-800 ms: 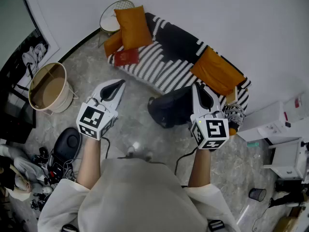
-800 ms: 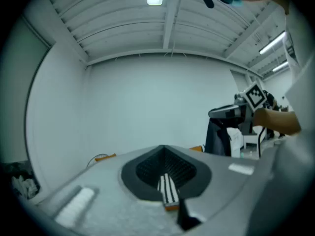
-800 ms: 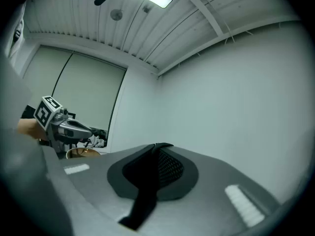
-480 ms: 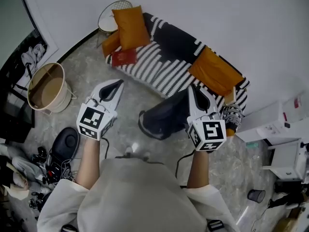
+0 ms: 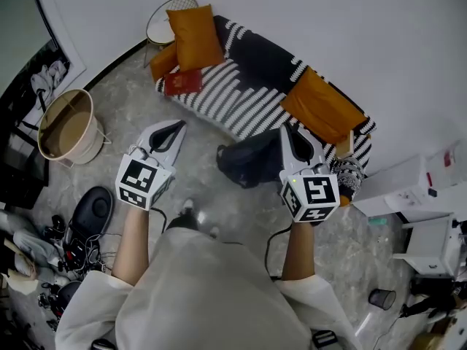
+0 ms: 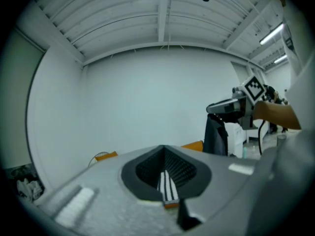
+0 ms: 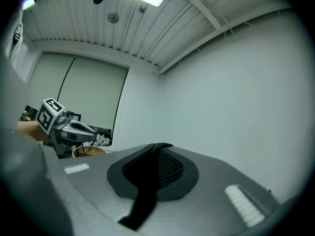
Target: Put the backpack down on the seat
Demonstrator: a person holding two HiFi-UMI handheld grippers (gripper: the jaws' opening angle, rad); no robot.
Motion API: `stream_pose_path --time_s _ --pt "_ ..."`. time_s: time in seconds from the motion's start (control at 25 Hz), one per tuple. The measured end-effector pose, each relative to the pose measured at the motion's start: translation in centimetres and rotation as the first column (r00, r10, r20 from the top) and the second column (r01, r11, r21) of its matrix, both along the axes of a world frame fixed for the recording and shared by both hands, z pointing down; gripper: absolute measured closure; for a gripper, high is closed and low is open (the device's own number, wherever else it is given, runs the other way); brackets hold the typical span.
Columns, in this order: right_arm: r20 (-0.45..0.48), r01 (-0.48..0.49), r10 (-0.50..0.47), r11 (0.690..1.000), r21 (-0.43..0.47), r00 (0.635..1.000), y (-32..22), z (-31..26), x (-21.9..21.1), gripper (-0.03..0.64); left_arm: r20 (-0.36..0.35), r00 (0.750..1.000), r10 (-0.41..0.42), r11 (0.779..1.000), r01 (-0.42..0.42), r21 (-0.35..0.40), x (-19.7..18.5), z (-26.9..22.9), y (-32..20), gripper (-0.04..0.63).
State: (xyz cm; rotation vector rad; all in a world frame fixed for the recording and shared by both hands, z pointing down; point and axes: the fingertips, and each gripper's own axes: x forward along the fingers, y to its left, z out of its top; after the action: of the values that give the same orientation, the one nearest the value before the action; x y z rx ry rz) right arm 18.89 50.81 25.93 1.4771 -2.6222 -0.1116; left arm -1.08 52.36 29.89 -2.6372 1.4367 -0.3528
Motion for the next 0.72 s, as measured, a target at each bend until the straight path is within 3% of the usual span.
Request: stream_pose_path --time_s 0.36,0.72 --pt "-0.030 -0.048 0.047 0.998 -0.042 0.998 -5.8 2.3 2.3 0.608 0.000 1.000 0.004 1.000 -0.004 -0.001 0.7 1.4 -5.8 0.591" --pt "-0.073 -0.025 0.020 0.998 -0.060 0.997 -17.1 2.6 1.4 0.607 -0.001 1.000 0.013 0.999 -0.013 0.048 -0.5 0.2 -19.7 0.591"
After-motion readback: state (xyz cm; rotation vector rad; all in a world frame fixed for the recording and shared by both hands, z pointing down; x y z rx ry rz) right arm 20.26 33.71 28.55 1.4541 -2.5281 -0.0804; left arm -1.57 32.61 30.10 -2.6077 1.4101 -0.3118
